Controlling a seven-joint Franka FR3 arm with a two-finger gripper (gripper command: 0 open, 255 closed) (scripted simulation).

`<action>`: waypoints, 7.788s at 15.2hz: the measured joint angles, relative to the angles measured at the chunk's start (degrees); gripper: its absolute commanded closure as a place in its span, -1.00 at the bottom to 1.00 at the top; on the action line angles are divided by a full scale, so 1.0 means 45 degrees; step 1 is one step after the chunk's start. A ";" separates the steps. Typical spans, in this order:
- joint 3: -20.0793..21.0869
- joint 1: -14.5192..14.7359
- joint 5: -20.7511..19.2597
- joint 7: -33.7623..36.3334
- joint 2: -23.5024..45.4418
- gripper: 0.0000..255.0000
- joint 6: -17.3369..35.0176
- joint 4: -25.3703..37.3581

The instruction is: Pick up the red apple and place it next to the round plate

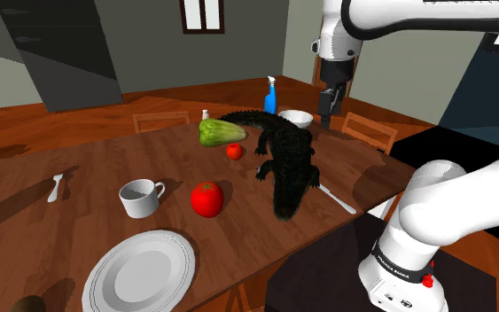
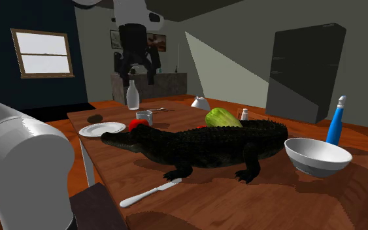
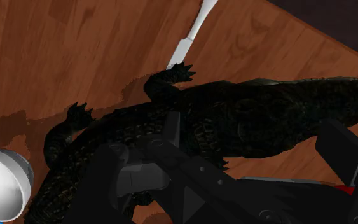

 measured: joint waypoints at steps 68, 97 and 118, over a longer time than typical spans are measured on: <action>0.1185 0.0452 -0.4886 0.3834 1.9005 1.00 0.1639 1.3520; 0.1830 0.1405 -0.4240 0.4530 1.5926 1.00 -0.0599 1.2254; 0.4164 0.4239 -0.1906 0.9740 1.3044 1.00 -0.0990 0.8316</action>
